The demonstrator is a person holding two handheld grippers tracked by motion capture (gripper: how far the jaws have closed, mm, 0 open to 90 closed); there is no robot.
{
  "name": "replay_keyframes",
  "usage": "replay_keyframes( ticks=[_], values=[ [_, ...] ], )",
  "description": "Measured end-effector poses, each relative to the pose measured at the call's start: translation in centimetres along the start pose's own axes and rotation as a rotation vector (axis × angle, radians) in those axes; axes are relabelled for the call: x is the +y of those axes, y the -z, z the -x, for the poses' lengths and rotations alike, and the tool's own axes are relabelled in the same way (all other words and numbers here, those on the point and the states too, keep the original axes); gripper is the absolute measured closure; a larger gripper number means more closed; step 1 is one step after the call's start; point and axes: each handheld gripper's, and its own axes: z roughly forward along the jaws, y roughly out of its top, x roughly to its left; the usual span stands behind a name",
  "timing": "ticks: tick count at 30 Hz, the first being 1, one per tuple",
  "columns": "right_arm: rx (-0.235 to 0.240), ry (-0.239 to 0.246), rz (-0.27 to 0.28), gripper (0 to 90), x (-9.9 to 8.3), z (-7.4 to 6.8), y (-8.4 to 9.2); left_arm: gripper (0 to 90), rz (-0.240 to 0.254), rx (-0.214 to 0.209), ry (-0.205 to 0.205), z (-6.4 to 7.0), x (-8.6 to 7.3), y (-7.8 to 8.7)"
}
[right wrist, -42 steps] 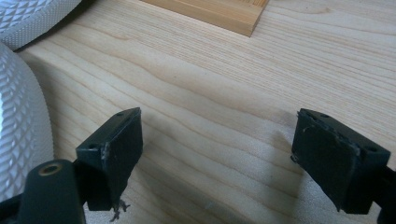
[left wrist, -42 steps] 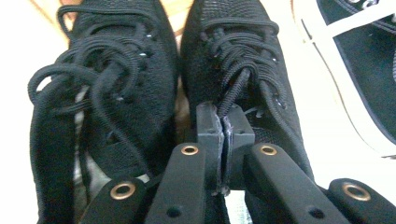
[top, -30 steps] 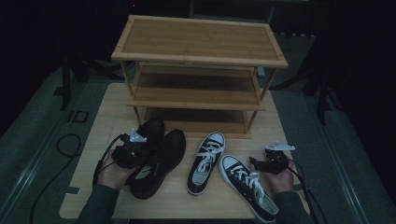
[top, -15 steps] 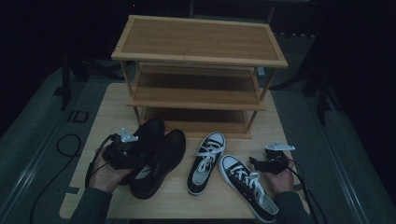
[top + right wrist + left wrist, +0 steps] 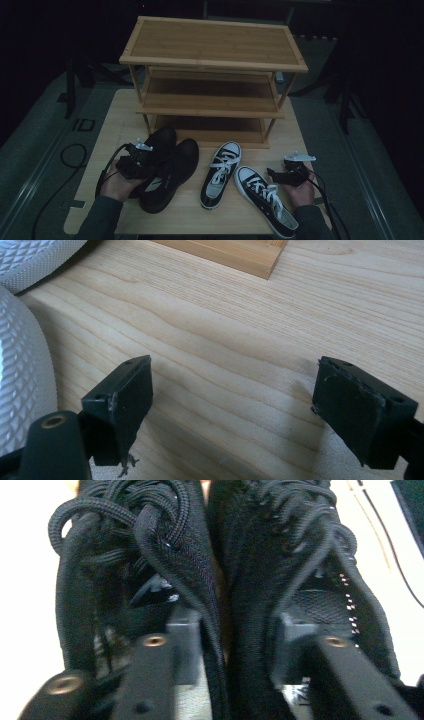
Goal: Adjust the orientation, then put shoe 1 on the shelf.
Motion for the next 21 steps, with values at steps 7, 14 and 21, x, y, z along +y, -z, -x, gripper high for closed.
replay_keyframes(
  ticks=[7,14,21],
  values=[
    [0.0,0.0,0.0,16.0,0.0,0.0,0.0,83.4,0.006,-0.009,0.016,-0.13,-0.09,0.01],
    [0.0,0.0,-0.001,15.9,0.0,0.0,0.0,84.9,0.012,0.001,0.008,-0.04,-0.16,0.08],
    [0.0,0.0,0.0,15.9,0.0,0.01,0.0,85.2,0.026,0.004,0.016,-0.02,-0.26,0.13]
  ],
)
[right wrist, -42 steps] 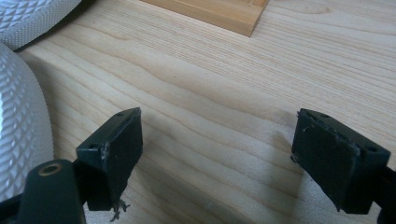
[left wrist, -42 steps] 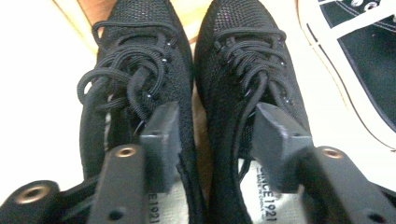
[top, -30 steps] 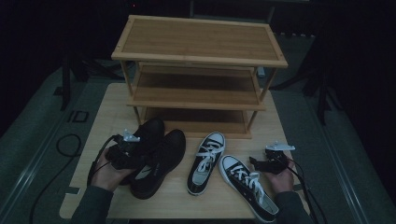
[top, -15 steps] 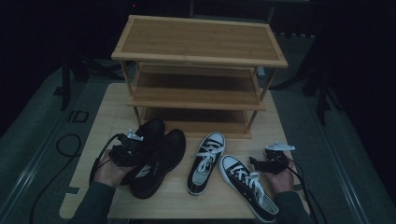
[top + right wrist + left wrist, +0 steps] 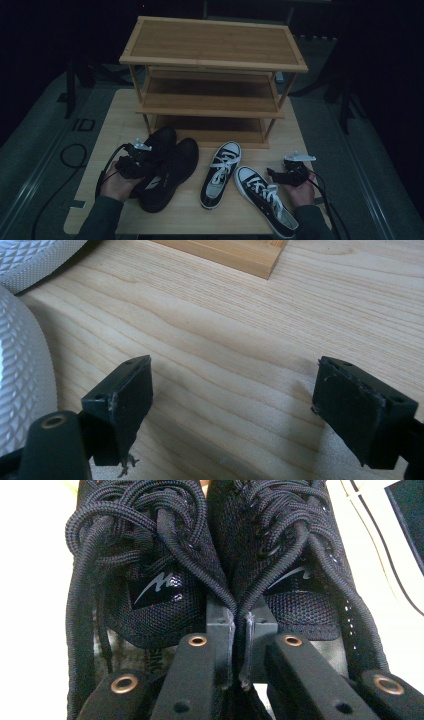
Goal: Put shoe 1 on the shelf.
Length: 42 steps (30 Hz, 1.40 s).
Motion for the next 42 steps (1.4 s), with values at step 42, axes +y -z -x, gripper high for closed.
replay_keyframes(
  ticks=[42],
  values=[
    [-0.001,0.0,0.0,15.9,0.0,0.0,0.0,85.4,0.045,0.013,-0.025,1.2,5.7,-1.7]
  ],
)
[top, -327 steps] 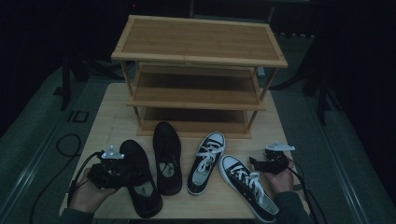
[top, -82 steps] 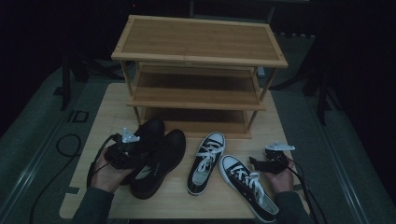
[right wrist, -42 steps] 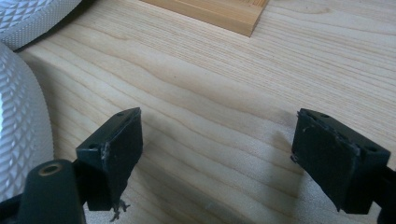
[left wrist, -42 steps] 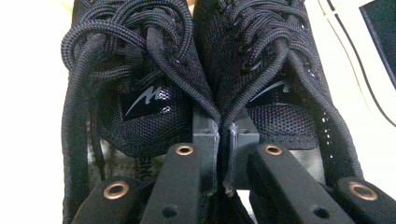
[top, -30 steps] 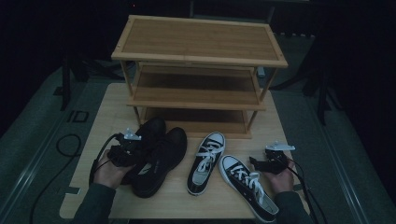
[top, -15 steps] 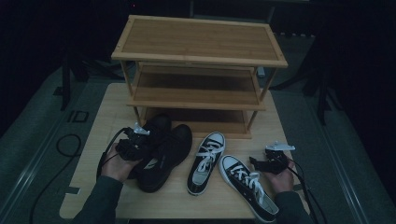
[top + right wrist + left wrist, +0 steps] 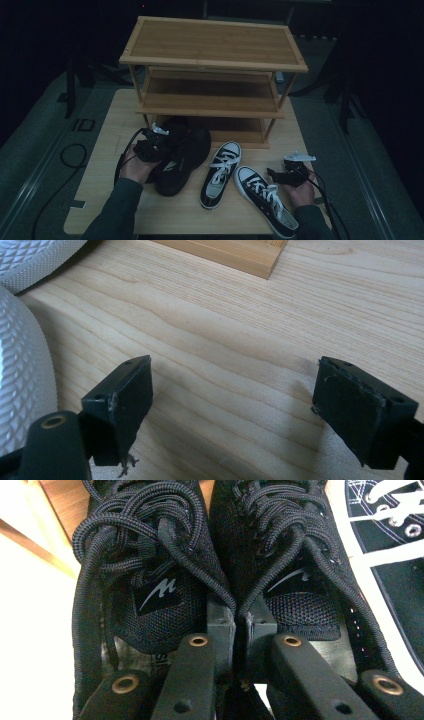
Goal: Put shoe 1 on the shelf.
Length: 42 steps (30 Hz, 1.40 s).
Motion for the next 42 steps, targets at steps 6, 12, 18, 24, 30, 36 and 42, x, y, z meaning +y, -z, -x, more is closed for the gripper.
replay_keyframes(
  ticks=[6,12,18,24,30,36,42],
  values=[
    [0.0,-0.001,0.001,15.9,0.0,0.0,0.0,85.4,0.003,0.015,0.003,0.1,0.8,-0.7],
    [0.0,0.001,0.0,15.8,0.0,0.0,0.0,85.4,-0.003,0.031,-0.005,0.4,1.9,-1.5],
    [0.0,0.002,0.001,15.8,0.0,0.0,0.0,85.3,-0.006,0.044,-0.002,0.7,2.8,-2.5],
    [0.001,0.0,0.0,15.8,0.0,0.0,0.0,85.3,-0.002,0.061,-0.019,0.7,3.9,-3.4],
    [0.0,0.0,0.0,15.8,0.0,0.0,0.0,85.3,0.01,0.083,-0.016,0.7,4.9,-4.4],
    [0.0,0.0,0.0,15.8,0.0,0.0,0.0,85.2,0.008,0.096,-0.01,1.1,5.7,-5.0],
    [0.0,0.0,0.0,15.8,0.0,0.0,0.0,85.2,0.015,0.103,0.01,0.9,6.2,-5.5]
  ],
)
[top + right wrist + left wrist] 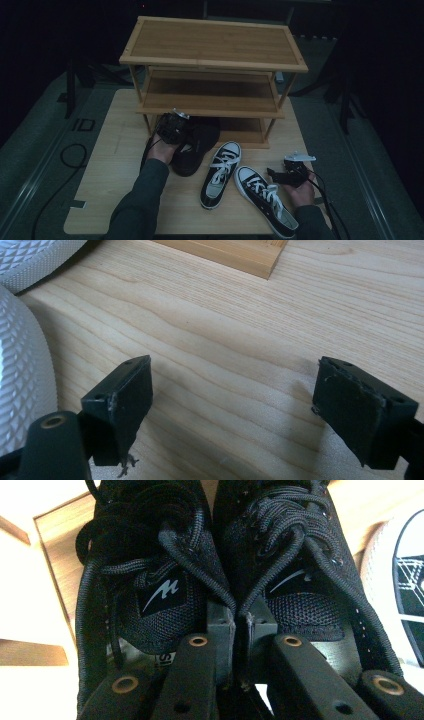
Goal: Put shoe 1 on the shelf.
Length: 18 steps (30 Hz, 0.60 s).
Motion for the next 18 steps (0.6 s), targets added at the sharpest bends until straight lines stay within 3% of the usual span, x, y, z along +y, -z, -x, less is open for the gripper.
replay_keyframes(
  ticks=[5,10,15,18],
  values=[
    [0.0,0.0,0.0,15.8,0.0,0.0,0.0,85.2,0.005,0.018,0.021,0.05,0.16,-0.39],
    [0.0,0.0,0.0,15.8,0.0,-0.01,0.0,84.4,0.012,0.035,0.0,0.12,0.07,-0.5],
    [0.0,0.001,0.0,15.8,0.0,-0.01,0.0,66.9,0.014,0.026,-0.02,-0.02,-0.2,-0.21],
    [0.0,0.001,0.0,15.8,0.0,0.0,0.0,62.9,0.025,0.02,-0.027,-0.14,-0.42,0.17]
  ],
)
